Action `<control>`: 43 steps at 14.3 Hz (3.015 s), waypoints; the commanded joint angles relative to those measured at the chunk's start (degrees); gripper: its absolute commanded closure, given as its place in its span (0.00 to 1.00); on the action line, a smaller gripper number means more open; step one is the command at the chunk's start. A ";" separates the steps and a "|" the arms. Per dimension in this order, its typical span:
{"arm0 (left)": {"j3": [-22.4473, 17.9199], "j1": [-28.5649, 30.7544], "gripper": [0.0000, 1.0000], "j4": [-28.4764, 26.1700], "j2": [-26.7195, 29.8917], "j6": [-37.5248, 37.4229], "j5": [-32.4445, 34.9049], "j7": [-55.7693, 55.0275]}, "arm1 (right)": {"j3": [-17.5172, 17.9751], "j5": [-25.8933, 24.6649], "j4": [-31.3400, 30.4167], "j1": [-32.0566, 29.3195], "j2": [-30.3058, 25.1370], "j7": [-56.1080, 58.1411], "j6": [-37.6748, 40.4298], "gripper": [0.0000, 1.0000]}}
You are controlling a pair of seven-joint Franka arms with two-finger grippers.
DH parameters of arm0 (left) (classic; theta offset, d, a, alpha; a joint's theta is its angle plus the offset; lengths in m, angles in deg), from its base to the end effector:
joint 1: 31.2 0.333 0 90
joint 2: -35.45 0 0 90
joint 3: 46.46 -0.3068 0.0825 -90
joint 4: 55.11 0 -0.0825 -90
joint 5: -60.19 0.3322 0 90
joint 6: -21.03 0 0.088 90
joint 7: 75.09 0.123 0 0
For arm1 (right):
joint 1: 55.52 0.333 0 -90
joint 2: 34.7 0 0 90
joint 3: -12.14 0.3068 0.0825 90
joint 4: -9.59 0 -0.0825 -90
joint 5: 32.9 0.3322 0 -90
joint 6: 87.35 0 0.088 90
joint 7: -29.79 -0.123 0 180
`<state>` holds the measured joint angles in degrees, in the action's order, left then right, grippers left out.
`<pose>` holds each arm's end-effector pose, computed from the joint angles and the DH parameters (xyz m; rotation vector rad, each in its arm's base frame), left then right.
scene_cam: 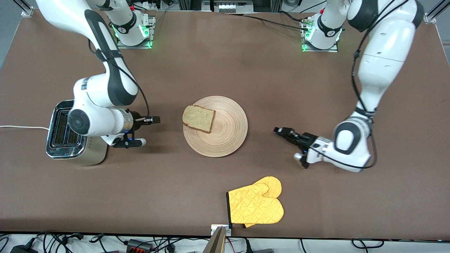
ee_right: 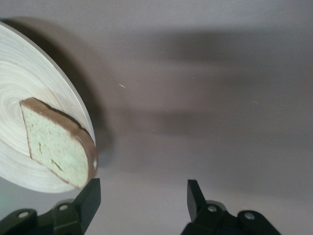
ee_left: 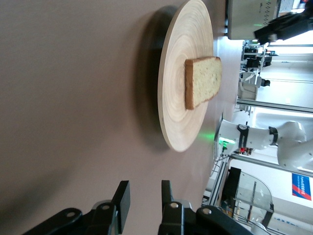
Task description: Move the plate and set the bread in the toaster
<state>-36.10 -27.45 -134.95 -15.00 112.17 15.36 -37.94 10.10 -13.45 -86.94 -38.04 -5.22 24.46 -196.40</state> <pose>0.6044 -0.1346 0.2069 2.0212 -0.4475 -0.4320 0.5615 0.1874 0.2913 -2.8741 -0.0271 0.4927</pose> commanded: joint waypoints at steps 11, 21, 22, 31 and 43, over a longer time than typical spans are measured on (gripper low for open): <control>0.01 7.06 0.69 19.98 10.60 -21.27 38.40 -5.59 | -0.25 6.56 -0.32 8.45 5.76 -9.43 -6.88 0.26; 2.56 4.69 0.00 18.58 22.93 -24.27 55.38 -12.37 | -0.25 6.56 -1.47 8.72 5.23 -14.80 -2.84 0.44; 2.22 4.60 0.00 18.49 22.93 -23.83 55.64 -12.80 | -0.25 6.56 -1.47 8.72 5.23 -14.80 -2.67 0.48; 2.65 10.40 0.00 -2.31 39.96 -8.98 45.63 -16.23 | -0.25 6.74 -0.94 8.98 5.50 -14.80 -2.66 0.69; 8.54 10.32 0.00 -22.82 53.61 3.59 45.45 -48.67 | -0.16 7.53 -0.15 9.15 6.46 -14.62 -3.54 1.00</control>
<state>-27.57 -17.96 -155.44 36.04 113.85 59.87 -85.89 10.07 -6.81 -87.60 -29.23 0.90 10.27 -199.86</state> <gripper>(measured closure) 0.000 0.969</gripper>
